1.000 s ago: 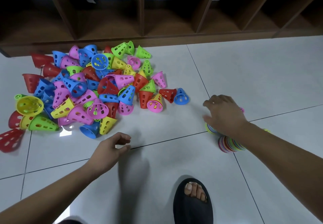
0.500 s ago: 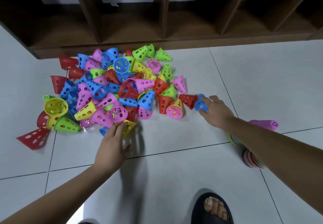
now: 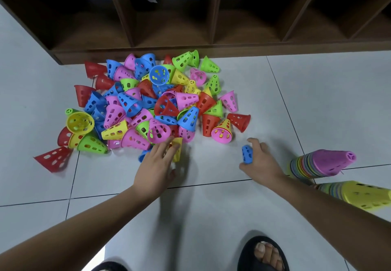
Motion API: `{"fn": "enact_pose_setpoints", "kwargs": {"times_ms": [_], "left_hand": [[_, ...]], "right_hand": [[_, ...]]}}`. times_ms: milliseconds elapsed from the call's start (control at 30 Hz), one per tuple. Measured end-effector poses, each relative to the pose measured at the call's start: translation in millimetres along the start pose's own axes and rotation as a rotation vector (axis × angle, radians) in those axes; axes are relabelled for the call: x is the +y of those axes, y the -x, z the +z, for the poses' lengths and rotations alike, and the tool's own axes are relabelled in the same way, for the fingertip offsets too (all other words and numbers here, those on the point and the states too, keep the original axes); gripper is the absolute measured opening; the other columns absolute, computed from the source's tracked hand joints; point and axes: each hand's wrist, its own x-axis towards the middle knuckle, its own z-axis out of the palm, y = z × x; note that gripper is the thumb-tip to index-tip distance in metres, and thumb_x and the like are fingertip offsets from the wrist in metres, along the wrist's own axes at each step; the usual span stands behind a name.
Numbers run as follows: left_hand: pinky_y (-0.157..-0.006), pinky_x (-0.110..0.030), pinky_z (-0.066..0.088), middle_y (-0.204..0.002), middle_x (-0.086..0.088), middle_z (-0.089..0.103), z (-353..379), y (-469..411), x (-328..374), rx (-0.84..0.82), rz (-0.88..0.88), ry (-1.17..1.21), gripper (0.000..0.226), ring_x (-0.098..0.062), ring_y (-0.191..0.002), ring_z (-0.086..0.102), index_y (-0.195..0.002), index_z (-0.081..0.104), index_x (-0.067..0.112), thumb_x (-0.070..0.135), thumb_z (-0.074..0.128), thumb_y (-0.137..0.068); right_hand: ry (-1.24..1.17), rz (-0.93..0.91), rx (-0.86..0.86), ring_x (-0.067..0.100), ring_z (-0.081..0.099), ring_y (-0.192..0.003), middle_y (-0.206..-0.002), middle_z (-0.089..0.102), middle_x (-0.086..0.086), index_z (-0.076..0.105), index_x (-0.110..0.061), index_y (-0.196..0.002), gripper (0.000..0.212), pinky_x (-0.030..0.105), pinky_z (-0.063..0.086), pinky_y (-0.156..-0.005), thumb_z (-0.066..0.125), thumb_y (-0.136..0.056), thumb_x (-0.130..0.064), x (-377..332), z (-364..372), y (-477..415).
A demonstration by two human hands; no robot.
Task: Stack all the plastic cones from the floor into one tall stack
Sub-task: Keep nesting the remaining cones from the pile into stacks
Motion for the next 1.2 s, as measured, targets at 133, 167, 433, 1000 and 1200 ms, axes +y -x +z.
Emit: {"fn": "enact_pose_setpoints", "kwargs": {"times_ms": [133,167,433,1000,1200], "left_hand": [[-0.092,-0.048,0.055,-0.149,-0.009,0.051,1.8,-11.5,0.6,-0.036,0.025,-0.110,0.085,-0.035,-0.124,0.055,-0.149,0.054,0.022,0.021,0.089,-0.072],[-0.088,-0.047,0.055,-0.143,-0.010,0.052,1.2,-12.2,0.2,-0.033,0.038,-0.135,0.082,-0.035,-0.116,0.055,-0.147,0.057,0.021,0.016,0.088,-0.071],[-0.074,-0.039,0.050,-0.110,-0.005,0.049,-2.6,-4.5,-6.2,-0.024,0.130,-0.200,0.070,-0.027,-0.095,0.053,-0.137,0.064,0.017,-0.004,0.070,-0.071],[-0.079,-0.039,0.055,-0.114,-0.003,0.058,7.3,2.1,-10.4,-0.048,0.112,-0.107,0.059,-0.026,-0.099,0.056,-0.118,0.061,0.017,0.026,0.090,-0.068],[-0.073,-0.034,0.058,-0.123,0.005,0.052,-1.5,7.9,9.7,-0.039,0.009,0.182,0.059,-0.018,-0.096,0.063,-0.138,0.061,0.024,0.048,0.077,-0.087]], "right_hand": [[0.115,0.065,-0.086,0.034,0.052,-0.121,-0.132,0.045,0.009,0.023,-0.032,-0.157,0.092,0.044,0.046,-0.104,0.073,-0.081,-0.042,3.2,14.7,14.3],[0.131,0.066,-0.091,0.034,0.051,-0.123,-0.133,0.046,0.008,0.023,-0.031,-0.157,0.092,0.044,0.044,-0.104,0.073,-0.081,-0.045,3.6,17.0,17.4],[-0.077,-0.009,-0.084,0.022,0.052,-0.121,-0.129,0.058,-0.007,0.052,-0.026,-0.139,0.061,0.041,0.041,-0.108,0.074,-0.084,-0.039,-6.3,26.3,36.2],[-0.372,-0.130,-0.167,0.006,0.064,-0.100,-0.109,0.068,-0.015,0.067,-0.036,-0.111,0.034,0.025,0.051,-0.084,0.083,-0.081,-0.032,-38.4,23.1,40.1],[-0.516,-0.107,-0.128,0.011,0.071,-0.096,-0.103,0.074,-0.010,0.062,-0.032,-0.107,0.031,0.032,0.060,-0.087,0.084,-0.085,-0.033,-46.4,20.0,41.9]]}}
